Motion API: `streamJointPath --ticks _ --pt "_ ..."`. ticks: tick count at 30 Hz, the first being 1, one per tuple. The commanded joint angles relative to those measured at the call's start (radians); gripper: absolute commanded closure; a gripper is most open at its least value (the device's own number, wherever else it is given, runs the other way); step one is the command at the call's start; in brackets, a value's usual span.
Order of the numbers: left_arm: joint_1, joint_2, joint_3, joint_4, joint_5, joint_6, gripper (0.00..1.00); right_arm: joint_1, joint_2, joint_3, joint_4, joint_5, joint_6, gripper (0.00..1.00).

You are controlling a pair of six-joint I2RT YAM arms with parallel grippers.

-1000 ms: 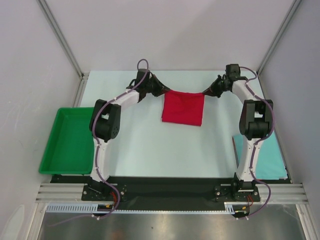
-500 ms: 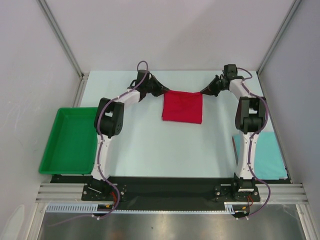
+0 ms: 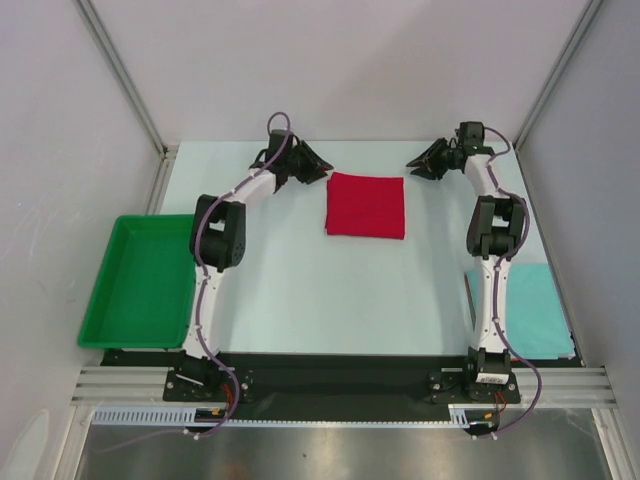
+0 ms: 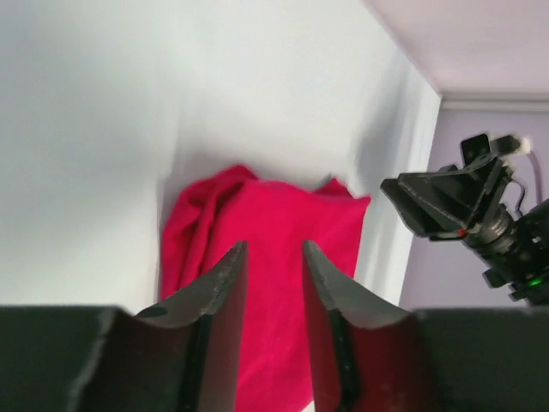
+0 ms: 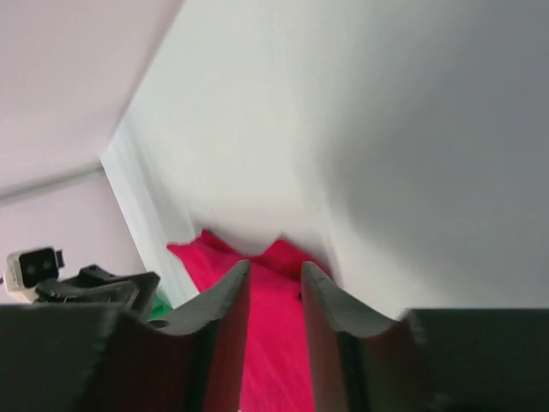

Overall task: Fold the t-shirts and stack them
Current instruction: Fold the tshirt

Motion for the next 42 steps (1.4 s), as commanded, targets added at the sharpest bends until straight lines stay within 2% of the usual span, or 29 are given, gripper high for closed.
streamJointPath --ticks 1,2,4,5,6,8,9,10,13,16,17,20,22,27,32,39,42 --pt "0.053 -0.012 0.153 -0.117 -0.054 0.100 0.56 -0.075 0.016 0.142 -0.053 -0.047 -0.035 0.61" --pt "0.056 -0.026 0.176 -0.145 -0.057 0.147 0.56 -0.086 -0.036 0.112 -0.062 -0.036 -0.079 0.53" --pt "0.056 -0.058 0.194 -0.196 -0.069 0.183 0.53 -0.089 -0.102 0.037 -0.055 -0.022 -0.116 0.47" --pt "0.053 -0.079 0.175 -0.184 -0.059 0.200 0.53 -0.087 -0.143 -0.003 -0.044 -0.025 -0.130 0.45" --pt "0.048 -0.143 0.086 -0.157 -0.030 0.201 0.53 -0.075 -0.214 -0.104 -0.009 -0.034 -0.153 0.45" --pt "0.027 -0.201 -0.037 0.016 0.041 0.160 0.56 -0.055 -0.297 -0.227 0.049 -0.040 -0.153 0.44" --pt "0.019 -0.240 -0.142 0.081 0.079 0.139 0.58 -0.032 -0.367 -0.341 0.141 -0.057 -0.133 0.44" --pt "-0.001 -0.253 -0.187 0.212 0.140 0.119 0.61 -0.023 -0.394 -0.399 0.177 -0.062 -0.118 0.44" --pt "-0.051 -0.262 -0.307 0.392 0.201 0.050 0.62 0.022 -0.461 -0.582 0.375 -0.094 -0.022 0.49" --pt "-0.099 -0.230 -0.341 0.523 0.221 -0.013 0.64 0.055 -0.451 -0.661 0.542 -0.123 0.081 0.65" --pt "-0.107 -0.198 -0.337 0.534 0.222 -0.038 0.65 0.084 -0.439 -0.698 0.608 -0.131 0.117 0.80" --pt "-0.118 -0.111 -0.324 0.633 0.224 -0.110 0.67 0.117 -0.363 -0.718 0.755 -0.155 0.210 0.94" --pt "-0.108 -0.071 -0.306 0.689 0.216 -0.138 0.68 0.129 -0.308 -0.726 0.869 -0.160 0.247 0.96" --pt "-0.073 0.098 -0.171 0.713 0.189 -0.176 0.69 0.129 -0.181 -0.683 0.979 -0.148 0.309 0.99" --pt "-0.024 0.250 -0.018 0.695 0.161 -0.277 0.73 0.102 -0.096 -0.577 0.903 -0.111 0.270 0.99" --pt "0.022 0.394 0.229 0.501 0.121 -0.311 0.73 0.040 0.020 -0.410 0.766 -0.050 0.287 0.95" --pt "0.039 0.437 0.350 0.387 0.127 -0.264 0.74 0.017 0.078 -0.289 0.660 -0.040 0.289 0.95"
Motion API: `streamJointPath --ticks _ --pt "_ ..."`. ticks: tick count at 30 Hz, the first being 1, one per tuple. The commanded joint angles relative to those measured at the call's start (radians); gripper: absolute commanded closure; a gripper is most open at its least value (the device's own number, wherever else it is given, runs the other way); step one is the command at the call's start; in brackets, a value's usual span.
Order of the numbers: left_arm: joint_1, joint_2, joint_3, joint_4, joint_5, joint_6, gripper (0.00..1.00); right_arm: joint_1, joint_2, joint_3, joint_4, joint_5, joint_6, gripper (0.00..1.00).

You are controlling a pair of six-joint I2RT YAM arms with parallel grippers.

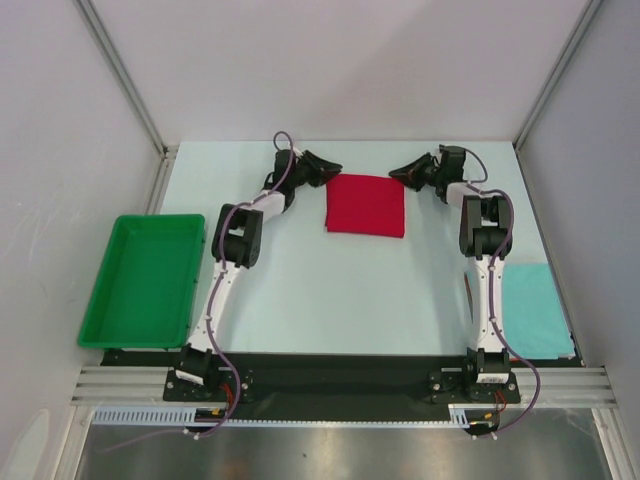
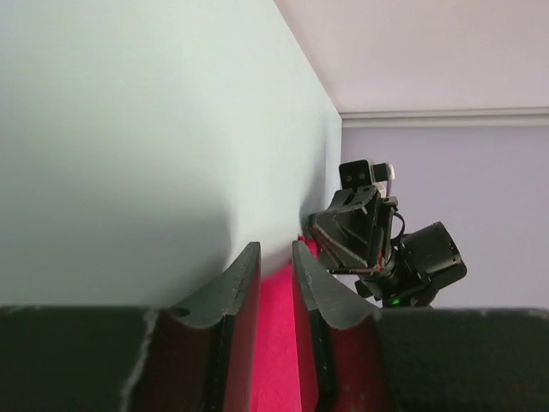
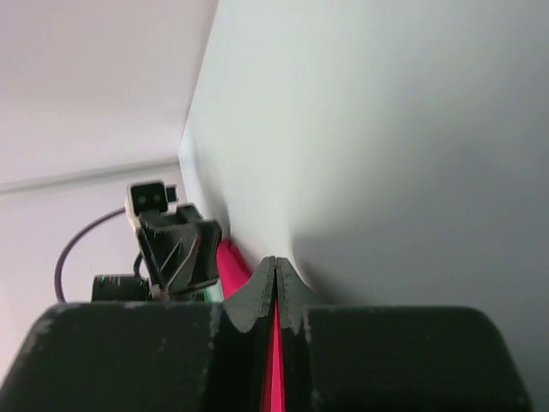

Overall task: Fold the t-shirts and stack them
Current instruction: Fold the tshirt

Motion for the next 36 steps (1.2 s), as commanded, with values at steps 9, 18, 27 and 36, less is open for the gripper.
streamJointPath --ticks 9,18,27,36 --pt "0.038 -0.321 -0.020 -0.399 -0.006 0.305 0.55 -0.114 -0.120 0.263 -0.502 0.006 -0.209 0.85" --pt "-0.081 -0.686 -0.549 -0.199 0.014 0.303 0.56 -0.062 -0.542 -0.300 -0.360 -0.088 -0.238 0.64" --pt "-0.161 -0.584 -0.802 0.162 0.101 0.137 0.65 0.060 -0.527 -0.609 -0.107 -0.174 -0.192 0.85" --pt "-0.120 -0.610 -0.941 0.023 0.132 0.355 0.63 -0.028 -0.556 -0.833 -0.079 -0.201 -0.270 0.94"
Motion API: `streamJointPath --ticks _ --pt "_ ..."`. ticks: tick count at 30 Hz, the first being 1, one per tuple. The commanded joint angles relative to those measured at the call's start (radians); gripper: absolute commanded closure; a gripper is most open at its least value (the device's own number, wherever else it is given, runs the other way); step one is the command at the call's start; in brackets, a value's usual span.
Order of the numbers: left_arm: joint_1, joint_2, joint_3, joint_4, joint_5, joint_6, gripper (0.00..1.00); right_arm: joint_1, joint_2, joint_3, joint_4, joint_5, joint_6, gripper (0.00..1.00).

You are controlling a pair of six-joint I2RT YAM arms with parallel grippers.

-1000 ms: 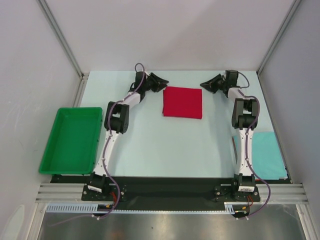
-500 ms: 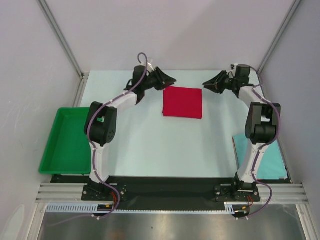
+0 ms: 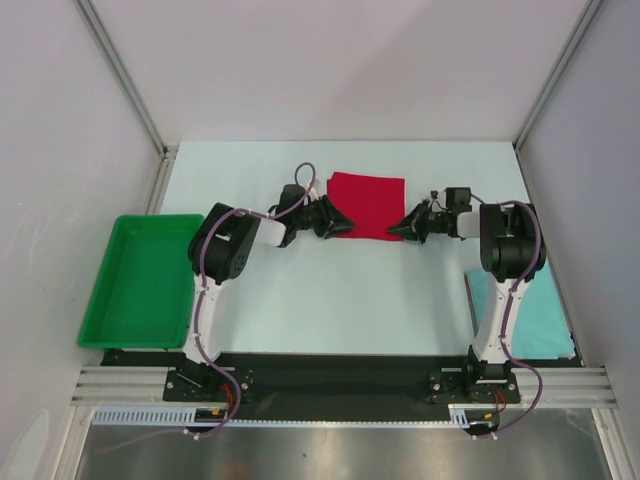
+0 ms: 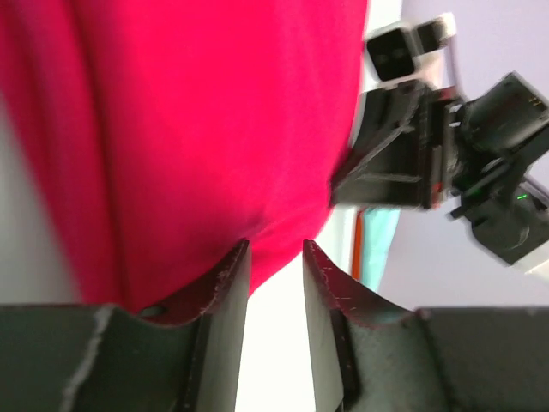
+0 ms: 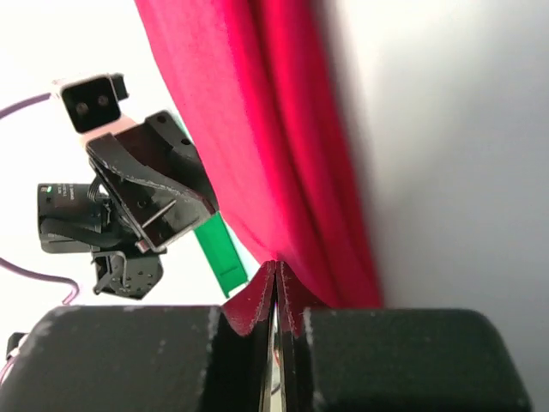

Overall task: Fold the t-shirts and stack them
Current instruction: Fold the tshirt

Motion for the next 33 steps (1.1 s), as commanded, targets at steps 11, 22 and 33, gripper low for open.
streamJointPath --ticks 11,22,33 --pt "0.027 -0.359 0.001 -0.538 -0.127 0.395 0.57 -0.080 -0.341 0.002 -0.391 0.158 -0.281 0.89" --pt "-0.140 -0.759 -0.490 -0.235 -0.403 -0.062 0.40 -0.029 -0.545 -0.012 -0.712 0.370 -0.430 0.44" --pt "-0.420 -0.839 -0.768 0.061 -0.623 -0.421 0.42 -0.034 -0.506 -0.023 -0.735 0.373 -0.481 0.25"
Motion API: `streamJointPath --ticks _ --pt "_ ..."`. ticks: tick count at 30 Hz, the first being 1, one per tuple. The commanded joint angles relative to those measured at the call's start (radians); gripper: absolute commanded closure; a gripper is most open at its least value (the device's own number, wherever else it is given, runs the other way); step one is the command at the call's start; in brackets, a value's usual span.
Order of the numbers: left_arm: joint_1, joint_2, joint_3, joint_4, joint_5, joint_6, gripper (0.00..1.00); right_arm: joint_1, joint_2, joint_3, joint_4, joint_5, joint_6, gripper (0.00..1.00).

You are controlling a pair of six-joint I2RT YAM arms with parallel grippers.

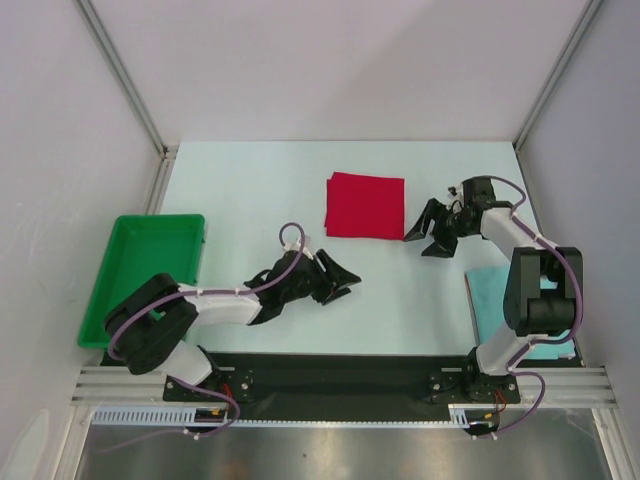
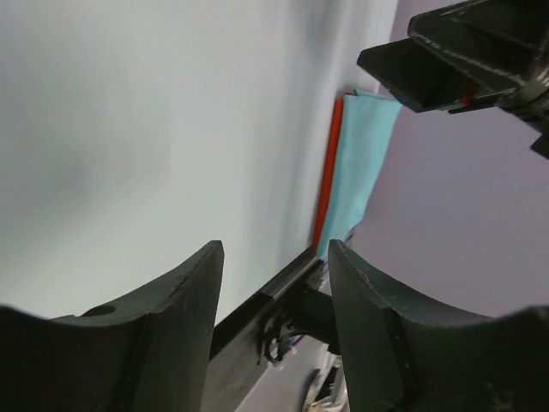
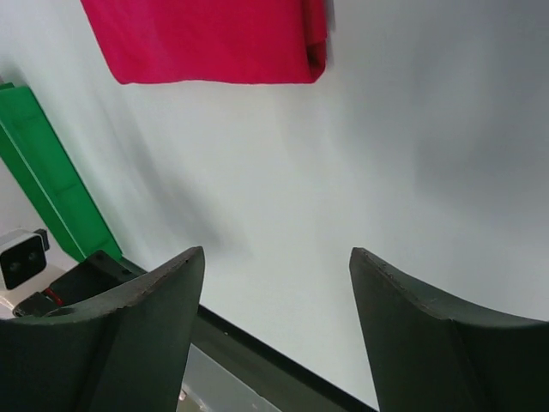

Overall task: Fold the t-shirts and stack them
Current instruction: Neatly place the folded tshirt to the corner

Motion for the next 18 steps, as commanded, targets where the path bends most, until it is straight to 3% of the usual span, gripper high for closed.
streamJointPath --ticks 1,8,14,18 --pt "-0.032 -0.014 -0.063 0.261 -0.101 -0.184 0.43 -0.002 -0.003 0.041 -0.038 0.022 -0.038 0.25" --pt "-0.046 0.054 -0.132 0.433 -0.119 -0.286 0.45 -0.004 0.062 0.041 0.000 0.016 -0.037 0.23" --pt "-0.021 0.065 -0.167 0.464 -0.090 -0.300 0.53 -0.005 0.193 0.078 0.111 -0.067 0.031 0.35" --pt "0.031 0.140 -0.190 0.593 -0.036 -0.322 0.57 -0.004 0.270 0.159 0.108 -0.065 0.023 0.42"
